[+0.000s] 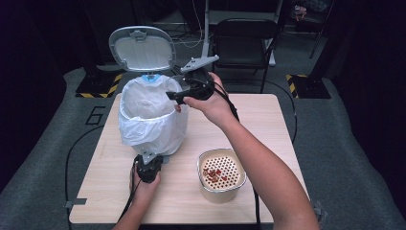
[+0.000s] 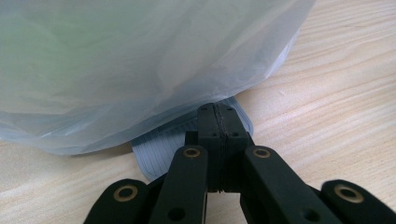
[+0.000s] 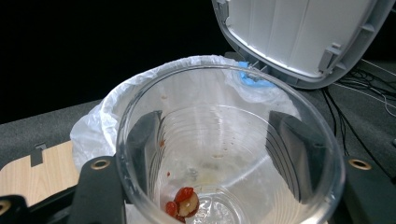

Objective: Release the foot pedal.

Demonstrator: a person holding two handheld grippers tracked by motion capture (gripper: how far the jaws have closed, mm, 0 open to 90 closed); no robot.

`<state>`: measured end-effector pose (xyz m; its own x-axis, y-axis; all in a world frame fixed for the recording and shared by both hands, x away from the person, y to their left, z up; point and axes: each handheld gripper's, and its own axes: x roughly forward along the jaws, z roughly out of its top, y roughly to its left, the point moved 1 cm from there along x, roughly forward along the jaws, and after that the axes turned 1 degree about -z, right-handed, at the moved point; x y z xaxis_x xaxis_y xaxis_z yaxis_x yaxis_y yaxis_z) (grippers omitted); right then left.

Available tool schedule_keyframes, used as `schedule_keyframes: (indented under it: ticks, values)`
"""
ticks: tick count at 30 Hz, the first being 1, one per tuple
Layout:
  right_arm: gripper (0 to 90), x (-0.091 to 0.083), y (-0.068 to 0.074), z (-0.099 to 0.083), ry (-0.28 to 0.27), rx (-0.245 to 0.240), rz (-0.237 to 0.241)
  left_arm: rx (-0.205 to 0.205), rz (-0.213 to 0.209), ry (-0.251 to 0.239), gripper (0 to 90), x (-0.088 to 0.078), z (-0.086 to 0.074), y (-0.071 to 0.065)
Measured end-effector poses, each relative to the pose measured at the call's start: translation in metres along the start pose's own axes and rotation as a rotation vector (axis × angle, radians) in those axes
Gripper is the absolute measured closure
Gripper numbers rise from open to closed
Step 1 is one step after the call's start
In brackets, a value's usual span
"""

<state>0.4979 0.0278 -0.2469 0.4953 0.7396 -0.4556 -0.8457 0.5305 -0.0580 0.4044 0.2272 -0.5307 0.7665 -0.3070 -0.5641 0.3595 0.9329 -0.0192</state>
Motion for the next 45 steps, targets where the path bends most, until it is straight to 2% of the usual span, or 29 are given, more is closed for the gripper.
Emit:
schedule_keyframes:
  ticks: [13, 18, 24, 28, 32, 34, 36, 37, 39, 40, 41, 43, 45]
  values:
    - [36.9, 0.016, 0.004, 0.018, 0.004, -0.007, -0.011, -0.006, 0.000, -0.005, 89.8, 0.000, 0.000, 0.000]
    - [36.5, 0.033, 0.006, 0.024, 0.028, -0.001, -0.019, -0.005, 0.000, -0.003, 89.8, 0.000, 0.000, 0.000]
    - [36.1, 0.045, 0.008, 0.027, 0.029, 0.001, -0.016, -0.005, 0.000, -0.002, 89.8, 0.000, 0.000, 0.001]
    - [35.0, 0.057, 0.011, 0.030, 0.034, 0.001, -0.012, -0.005, -0.004, 0.000, 89.7, 0.000, 0.000, 0.001]
    - [32.5, 0.076, 0.016, 0.032, 0.048, -0.004, -0.019, -0.005, -0.005, 0.000, 89.7, 0.000, 0.000, 0.001]
    - [31.8, 0.079, 0.016, 0.032, 0.048, -0.002, -0.024, -0.007, -0.004, -0.003, 89.8, 0.000, 0.000, 0.001]
    - [28.7, 0.085, 0.018, 0.032, 0.037, 0.006, -0.042, -0.007, -0.008, 0.000, 89.8, -0.001, 0.000, 0.001]
    - [14.2, 0.090, 0.020, 0.031, 0.021, 0.005, -0.074, 0.001, -0.002, 0.003, 89.8, -0.001, 0.000, 0.001]
    - [4.8, 0.095, 0.022, 0.030, 0.033, 0.039, -0.062, 0.001, -0.001, 0.002, 89.7, -0.001, 0.000, 0.001]
    - [4.8, 0.095, 0.022, 0.030, 0.033, 0.039, -0.062, 0.001, -0.001, 0.002, 89.8, -0.001, 0.000, 0.001]
    - [0.8, 0.097, 0.023, 0.030, 0.042, 0.044, -0.056, 0.001, -0.002, 0.002, 89.8, -0.001, 0.000, 0.001]
    - [0.0, 0.099, 0.027, 0.028, 0.060, 0.008, -0.072, -0.001, -0.003, 0.002, 89.8, -0.001, 0.000, 0.002]
    - [0.0, 0.095, 0.028, 0.027, 0.057, -0.003, -0.065, -0.012, -0.011, -0.004, 89.7, -0.001, -0.001, 0.001]
